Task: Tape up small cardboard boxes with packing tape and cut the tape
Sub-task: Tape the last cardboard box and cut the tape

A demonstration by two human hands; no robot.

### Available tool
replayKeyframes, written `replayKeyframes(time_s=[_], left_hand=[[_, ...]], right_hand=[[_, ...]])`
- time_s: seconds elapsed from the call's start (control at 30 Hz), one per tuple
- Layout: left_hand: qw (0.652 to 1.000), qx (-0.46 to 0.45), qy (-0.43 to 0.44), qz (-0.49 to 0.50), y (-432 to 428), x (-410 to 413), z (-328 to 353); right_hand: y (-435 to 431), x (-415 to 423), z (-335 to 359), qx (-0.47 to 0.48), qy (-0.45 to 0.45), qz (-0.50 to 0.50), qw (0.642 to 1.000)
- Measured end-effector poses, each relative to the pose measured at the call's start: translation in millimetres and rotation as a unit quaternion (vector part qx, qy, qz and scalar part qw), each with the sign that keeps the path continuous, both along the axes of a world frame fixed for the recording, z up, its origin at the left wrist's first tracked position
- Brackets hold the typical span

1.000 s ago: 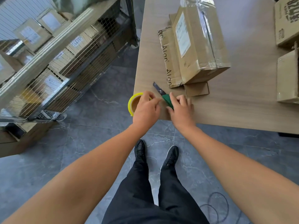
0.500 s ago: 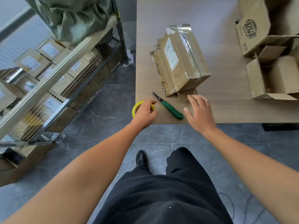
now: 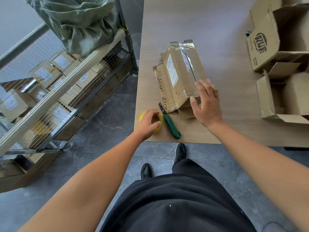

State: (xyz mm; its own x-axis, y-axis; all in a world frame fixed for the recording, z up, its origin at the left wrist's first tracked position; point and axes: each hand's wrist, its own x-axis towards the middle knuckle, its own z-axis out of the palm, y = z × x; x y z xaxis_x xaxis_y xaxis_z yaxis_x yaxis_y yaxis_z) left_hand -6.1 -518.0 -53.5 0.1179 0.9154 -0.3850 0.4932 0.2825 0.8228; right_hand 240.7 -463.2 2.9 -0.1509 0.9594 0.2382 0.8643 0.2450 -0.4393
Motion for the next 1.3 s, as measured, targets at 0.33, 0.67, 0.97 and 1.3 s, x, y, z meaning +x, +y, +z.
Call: replayKeyframes(time_s=[0.33,0.67,0.97,1.3], left_hand=[[0.976,0.079,0.172,0.104,70,21,42],[0.98,0.141,0.119,0.081,245,96,82],[0.956,0.033,-0.096,0.275,273,103,30],[0.933,-0.037,-0.145,0.327,249,111,66]], right_hand=[[76,27,5,-0.083,-0.008,0.082,0.993],[210,23,11,-0.205,0.11,0.095,0.968],[257,6,-44,-0.417,0.463,0.046,0.781],[228,24,-9,-0.319,0.373,0.008,0.871]])
